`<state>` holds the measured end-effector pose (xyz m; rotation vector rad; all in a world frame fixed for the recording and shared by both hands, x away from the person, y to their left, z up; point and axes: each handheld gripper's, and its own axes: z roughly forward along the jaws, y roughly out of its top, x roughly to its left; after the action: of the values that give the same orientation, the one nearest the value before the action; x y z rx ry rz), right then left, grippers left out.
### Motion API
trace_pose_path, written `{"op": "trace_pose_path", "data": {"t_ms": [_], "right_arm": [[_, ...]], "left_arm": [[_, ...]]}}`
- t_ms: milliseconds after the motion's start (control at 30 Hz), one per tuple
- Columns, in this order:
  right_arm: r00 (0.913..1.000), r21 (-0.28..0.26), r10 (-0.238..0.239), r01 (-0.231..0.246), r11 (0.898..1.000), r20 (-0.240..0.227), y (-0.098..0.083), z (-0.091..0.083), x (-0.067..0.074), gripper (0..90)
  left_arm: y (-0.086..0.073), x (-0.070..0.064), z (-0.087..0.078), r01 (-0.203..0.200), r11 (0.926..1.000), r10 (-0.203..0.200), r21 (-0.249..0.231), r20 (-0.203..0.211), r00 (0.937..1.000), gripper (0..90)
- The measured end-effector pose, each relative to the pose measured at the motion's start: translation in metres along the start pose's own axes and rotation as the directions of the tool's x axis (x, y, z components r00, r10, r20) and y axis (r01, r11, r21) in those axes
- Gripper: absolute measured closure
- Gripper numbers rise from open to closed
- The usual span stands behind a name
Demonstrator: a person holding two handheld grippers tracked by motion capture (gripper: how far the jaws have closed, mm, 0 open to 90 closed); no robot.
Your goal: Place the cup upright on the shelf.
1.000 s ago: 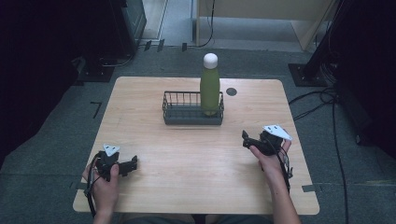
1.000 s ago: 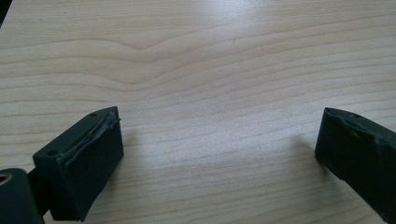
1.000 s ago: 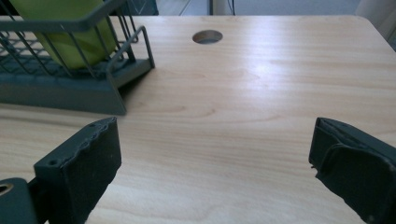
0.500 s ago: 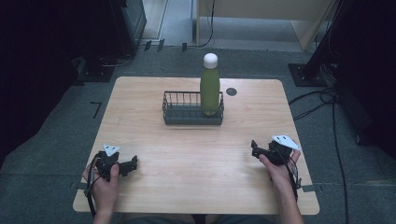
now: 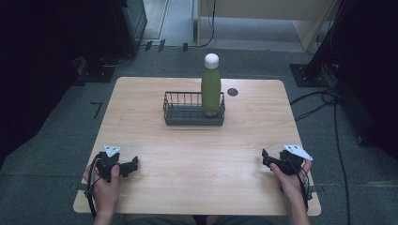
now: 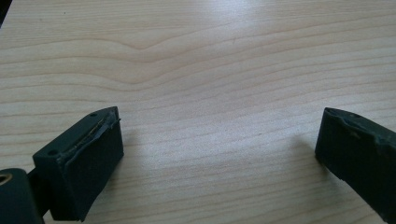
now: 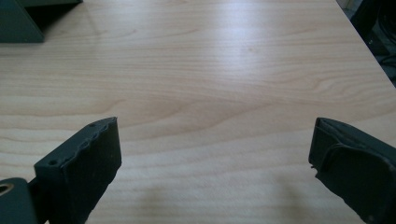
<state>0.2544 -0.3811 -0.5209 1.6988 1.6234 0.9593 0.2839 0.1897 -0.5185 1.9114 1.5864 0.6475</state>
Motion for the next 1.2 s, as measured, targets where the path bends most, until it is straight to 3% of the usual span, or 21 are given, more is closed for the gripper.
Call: {"op": "trace_pose_path", "data": {"t_ms": [333, 667, 833, 933, 1100, 1200], "right_arm": [[0.999, 0.028, -0.021, 0.02, 0.999, 0.041, -0.008, -0.011, -0.013, 2.5], [0.9973, 0.159, -0.036, 0.025, 0.987, 0.064, -0.015, -0.016, -0.025, 2.3], [0.997, 0.164, -0.052, 0.042, 0.986, 0.057, -0.018, -0.02, -0.028, 2.5], [0.9965, 0.166, -0.082, 0.078, 0.983, 0.018, -0.021, -0.024, -0.034, 2.8], [0.9974, 0.141, -0.052, 0.044, 0.989, 0.051, -0.023, -0.03, -0.036, 12.8], [0.9975, 0.141, -0.051, 0.044, 0.989, 0.049, -0.023, -0.03, -0.036, 12.6]], "left_arm": [[0.0, 0.0, 0.0, -0.001, 1.0, 0.001, 0.0, 0.0, 1.0, 1.6], [0.0, 0.0, 0.0, -0.001, 1.0, 0.001, 0.0, 0.0, 1.0, 1.6], [0.0, 0.0, 0.0, 0.0, 1.0, 0.0, 0.0, 0.0, 1.0, 1.6], [0.0, 0.0, 0.0, 0.0, 1.0, 0.0, 0.0, 0.0, 1.0, 1.6], [0.0, 0.0, 0.0, 0.0, 1.0, 0.0, 0.0, 0.0, 1.0, 1.6], [0.0, 0.0, 0.0, -0.002, 1.0, 0.002, 0.0, 0.0, 1.0, 1.5]]}}
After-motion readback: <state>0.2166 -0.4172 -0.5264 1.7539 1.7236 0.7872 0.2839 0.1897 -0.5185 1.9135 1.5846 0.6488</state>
